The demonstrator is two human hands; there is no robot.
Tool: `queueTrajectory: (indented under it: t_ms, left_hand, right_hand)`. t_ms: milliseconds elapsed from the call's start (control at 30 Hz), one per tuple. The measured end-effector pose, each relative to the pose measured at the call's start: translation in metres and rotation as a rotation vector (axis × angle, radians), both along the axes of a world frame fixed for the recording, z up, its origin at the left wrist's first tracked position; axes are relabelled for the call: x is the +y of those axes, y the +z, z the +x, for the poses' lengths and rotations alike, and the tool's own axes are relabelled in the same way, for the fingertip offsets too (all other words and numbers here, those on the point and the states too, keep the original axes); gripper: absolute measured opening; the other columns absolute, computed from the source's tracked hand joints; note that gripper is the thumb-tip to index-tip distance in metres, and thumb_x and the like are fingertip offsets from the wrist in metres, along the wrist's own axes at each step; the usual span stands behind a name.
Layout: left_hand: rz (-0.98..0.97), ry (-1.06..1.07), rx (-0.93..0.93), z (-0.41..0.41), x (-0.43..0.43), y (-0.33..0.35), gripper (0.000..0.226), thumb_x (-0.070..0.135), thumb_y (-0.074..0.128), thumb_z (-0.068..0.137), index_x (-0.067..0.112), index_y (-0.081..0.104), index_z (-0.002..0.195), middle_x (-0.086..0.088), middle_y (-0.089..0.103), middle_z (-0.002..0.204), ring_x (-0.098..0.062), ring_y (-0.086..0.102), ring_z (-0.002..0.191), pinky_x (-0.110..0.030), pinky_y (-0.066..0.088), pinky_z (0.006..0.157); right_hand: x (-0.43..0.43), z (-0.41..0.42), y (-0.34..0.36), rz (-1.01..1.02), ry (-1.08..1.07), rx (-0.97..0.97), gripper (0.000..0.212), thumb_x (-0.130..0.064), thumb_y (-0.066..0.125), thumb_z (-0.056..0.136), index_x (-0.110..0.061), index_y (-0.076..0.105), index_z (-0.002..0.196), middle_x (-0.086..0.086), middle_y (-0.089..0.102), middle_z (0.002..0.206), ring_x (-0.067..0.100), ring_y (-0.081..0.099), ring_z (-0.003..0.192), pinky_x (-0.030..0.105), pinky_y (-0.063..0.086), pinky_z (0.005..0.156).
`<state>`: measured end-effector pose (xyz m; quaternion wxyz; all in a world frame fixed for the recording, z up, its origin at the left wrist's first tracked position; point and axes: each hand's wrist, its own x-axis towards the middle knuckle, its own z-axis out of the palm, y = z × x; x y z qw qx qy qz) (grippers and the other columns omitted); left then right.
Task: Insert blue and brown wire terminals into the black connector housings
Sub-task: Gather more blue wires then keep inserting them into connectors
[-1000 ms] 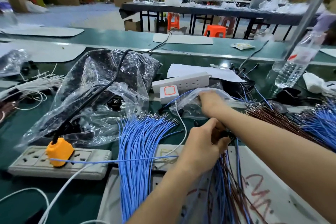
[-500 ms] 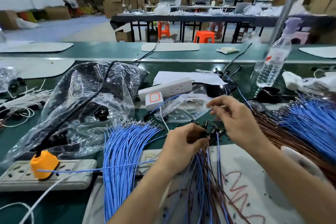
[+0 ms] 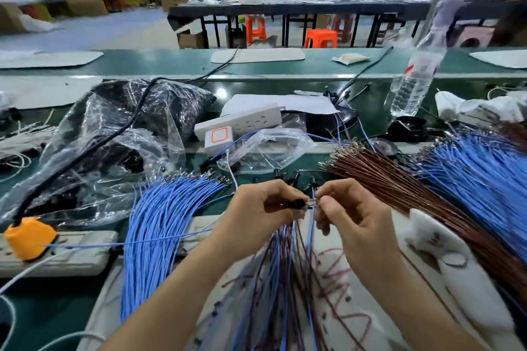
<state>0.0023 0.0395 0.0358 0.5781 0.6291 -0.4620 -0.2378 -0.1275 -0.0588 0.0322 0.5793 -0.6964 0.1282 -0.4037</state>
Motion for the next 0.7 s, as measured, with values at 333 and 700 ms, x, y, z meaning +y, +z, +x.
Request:
queueTrajectory:
  t_ms: [333,700]
  left_hand:
    - [-0.013,-0.024,-0.032,0.0002,0.0032,0.0016,0.025,-0.007,0.073,0.074,0.017,0.069,0.081,-0.005,0.073,0.089,-0.012,0.067,0.082,-0.025,0.053,0.081]
    - [0.094,0.000,-0.236,0.0029,0.0062,0.0001,0.015,0.004,0.077,0.076,0.014,0.070,0.085,0.003,0.072,0.079,-0.012,0.065,0.073,-0.039,0.052,0.080]
  right_hand:
    - [0.0055,-0.0040,-0.0015,-0.155,-0.077,0.037,0.023,-0.001,0.062,0.087,-0.024,0.064,0.085,0.001,0.066,0.074,0.009,0.060,0.062,0.016,0.049,0.060]
    - [0.0044,-0.0008,-0.0041,-0.388,-0.091,0.113,0.011,-0.021,0.059,0.083,-0.030,0.061,0.089,-0.009,0.065,0.078,0.008,0.064,0.070,0.012,0.048,0.067]
